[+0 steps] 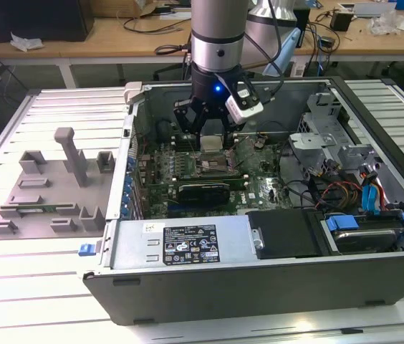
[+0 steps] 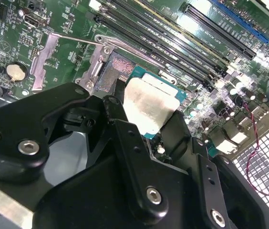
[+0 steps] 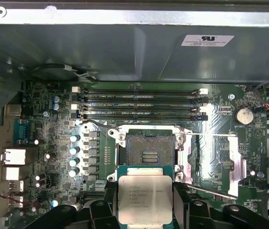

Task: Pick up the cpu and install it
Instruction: 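Place the cpu into insertion slot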

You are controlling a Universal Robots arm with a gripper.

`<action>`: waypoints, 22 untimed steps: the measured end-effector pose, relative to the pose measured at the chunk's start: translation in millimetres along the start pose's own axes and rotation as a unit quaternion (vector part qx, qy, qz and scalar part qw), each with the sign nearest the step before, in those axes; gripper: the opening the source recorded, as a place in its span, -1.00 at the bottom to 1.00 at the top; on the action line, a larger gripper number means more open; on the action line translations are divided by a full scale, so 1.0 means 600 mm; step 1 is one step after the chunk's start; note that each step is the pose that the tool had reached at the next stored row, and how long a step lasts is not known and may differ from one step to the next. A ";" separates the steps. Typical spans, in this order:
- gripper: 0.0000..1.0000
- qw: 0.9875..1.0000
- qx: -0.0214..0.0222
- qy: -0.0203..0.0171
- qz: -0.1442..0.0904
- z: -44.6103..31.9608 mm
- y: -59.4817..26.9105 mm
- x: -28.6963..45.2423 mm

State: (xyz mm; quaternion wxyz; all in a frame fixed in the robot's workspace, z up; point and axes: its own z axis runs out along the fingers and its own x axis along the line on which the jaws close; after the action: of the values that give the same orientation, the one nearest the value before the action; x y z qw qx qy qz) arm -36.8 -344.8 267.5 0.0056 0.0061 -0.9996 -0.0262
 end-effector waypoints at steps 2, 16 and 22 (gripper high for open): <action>0.09 1.000 0.000 0.000 0.000 0.000 0.000 0.000; 0.09 0.994 -0.001 -0.006 0.112 0.001 0.000 0.000; 0.09 0.985 -0.002 -0.009 0.170 0.001 0.000 0.000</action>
State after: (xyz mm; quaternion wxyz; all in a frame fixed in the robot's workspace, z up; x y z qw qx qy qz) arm -36.8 -344.8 267.0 0.0011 -0.1638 -0.9861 -0.0268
